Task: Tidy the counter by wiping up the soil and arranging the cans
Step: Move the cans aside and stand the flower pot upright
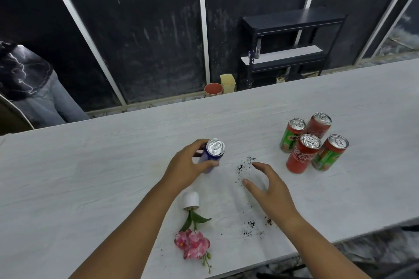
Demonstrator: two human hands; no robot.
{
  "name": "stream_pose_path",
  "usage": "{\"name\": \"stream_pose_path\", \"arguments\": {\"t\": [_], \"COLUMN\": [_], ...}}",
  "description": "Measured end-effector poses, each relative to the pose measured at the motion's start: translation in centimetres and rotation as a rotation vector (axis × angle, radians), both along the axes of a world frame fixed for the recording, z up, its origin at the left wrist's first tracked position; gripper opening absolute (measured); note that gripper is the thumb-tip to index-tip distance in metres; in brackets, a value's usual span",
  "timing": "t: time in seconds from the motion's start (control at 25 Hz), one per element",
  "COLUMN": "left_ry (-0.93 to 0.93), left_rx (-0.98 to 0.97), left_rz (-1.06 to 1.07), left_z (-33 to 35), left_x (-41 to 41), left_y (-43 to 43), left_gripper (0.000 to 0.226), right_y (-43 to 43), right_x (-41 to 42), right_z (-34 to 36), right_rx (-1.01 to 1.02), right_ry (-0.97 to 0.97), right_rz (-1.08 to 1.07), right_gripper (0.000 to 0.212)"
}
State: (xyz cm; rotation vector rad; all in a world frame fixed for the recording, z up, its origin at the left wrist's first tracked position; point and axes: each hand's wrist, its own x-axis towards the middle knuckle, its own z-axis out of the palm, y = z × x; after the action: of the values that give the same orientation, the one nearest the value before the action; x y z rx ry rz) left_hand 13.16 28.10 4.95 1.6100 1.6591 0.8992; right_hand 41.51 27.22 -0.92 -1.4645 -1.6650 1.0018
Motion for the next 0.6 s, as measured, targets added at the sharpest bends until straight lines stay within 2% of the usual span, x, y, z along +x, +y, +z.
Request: {"name": "stream_pose_path", "arguments": {"t": [0.16,0.2,0.28,0.36,0.44,0.6], "left_ry": [-0.141,-0.178,-0.257,-0.259,-0.122,0.309], "left_rx": [-0.031,-0.036,-0.047,-0.066,-0.090,-0.037], "left_rz": [-0.038,-0.055,-0.104,-0.174,-0.214,-0.117], "left_z": [1.0,1.0,0.6,0.0,-0.8,-3.8], "left_x": [5.7,7.3,10.2,12.0,12.4,8.7], "left_y": [-0.7,-0.7,-0.8,-0.7,-0.6,-0.5], "left_gripper": [0.060,0.059,0.061,0.071,0.080,0.058], "right_y": [0.2,0.2,0.0,-0.4,-0.8,-0.8], "right_x": [-0.4,-0.1,0.9,2.7,5.1,10.8], "right_z": [1.8,2.0,1.7,1.3,0.9,0.2], "right_rx": [-0.030,-0.025,0.025,0.059,0.051,0.026], "right_ry": [0.148,0.162,0.168,0.189,0.221,0.237], "right_rz": [0.095,0.090,0.030,-0.062,-0.163,-0.375], "right_gripper": [0.087,0.085,0.068,0.058,0.058,0.057]}}
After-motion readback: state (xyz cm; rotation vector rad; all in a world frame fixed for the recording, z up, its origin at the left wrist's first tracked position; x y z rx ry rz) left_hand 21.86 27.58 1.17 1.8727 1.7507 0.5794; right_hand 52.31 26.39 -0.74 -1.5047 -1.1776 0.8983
